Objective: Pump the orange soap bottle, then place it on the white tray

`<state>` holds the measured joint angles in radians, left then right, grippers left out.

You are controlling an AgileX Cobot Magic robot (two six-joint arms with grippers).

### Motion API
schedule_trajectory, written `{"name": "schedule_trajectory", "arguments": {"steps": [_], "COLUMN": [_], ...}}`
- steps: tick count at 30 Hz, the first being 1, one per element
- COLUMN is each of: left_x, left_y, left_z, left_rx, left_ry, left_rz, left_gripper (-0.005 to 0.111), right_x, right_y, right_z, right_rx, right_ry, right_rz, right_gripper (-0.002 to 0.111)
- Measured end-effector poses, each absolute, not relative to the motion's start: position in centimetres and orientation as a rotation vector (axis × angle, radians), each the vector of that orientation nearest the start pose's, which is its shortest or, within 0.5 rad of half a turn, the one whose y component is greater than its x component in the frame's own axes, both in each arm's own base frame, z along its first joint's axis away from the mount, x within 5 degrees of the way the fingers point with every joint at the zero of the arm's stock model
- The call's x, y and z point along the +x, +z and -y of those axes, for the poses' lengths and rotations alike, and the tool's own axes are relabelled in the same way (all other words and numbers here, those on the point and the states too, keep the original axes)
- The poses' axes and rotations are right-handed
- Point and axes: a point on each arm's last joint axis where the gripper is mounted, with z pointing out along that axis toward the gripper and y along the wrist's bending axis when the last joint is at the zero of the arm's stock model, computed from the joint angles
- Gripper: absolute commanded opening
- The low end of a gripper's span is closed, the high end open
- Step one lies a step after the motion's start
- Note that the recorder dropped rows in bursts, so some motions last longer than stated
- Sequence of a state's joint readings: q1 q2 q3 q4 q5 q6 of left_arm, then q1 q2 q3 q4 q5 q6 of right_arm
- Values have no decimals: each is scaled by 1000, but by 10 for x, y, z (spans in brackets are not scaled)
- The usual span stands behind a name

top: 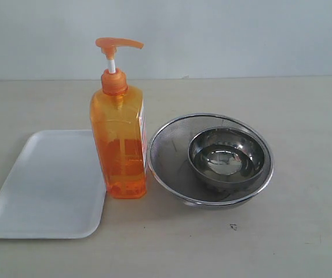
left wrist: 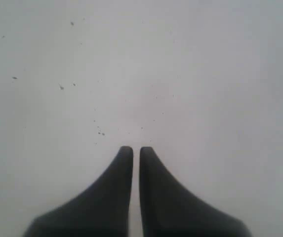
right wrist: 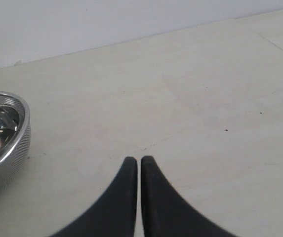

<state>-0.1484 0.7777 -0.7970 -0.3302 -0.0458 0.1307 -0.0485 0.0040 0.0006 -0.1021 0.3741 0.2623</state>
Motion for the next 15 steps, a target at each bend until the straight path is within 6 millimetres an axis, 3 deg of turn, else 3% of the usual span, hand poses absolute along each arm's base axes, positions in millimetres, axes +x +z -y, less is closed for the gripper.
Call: {"name": "schedule_trajectory", "arguments": {"steps": [4, 7, 11, 15], "left_x": [211, 230, 224, 198], "left_y": [378, 328, 280, 233], "left_z": [44, 59, 61, 62], "left_rx": [39, 63, 57, 88], "left_ry": [-242, -215, -185, -181], "left_rz": [-1494, -1484, -1481, -1497], "left_gripper": [5, 5, 5, 5], "right_x": [53, 53, 53, 53], "right_y": [179, 179, 179, 179], "right_z": [6, 6, 6, 6], "right_rx": [226, 226, 226, 226], "right_ry": [48, 48, 48, 48], "right_rz": [-1847, -1847, -1847, -1847], "right_gripper": [0, 0, 0, 0]}}
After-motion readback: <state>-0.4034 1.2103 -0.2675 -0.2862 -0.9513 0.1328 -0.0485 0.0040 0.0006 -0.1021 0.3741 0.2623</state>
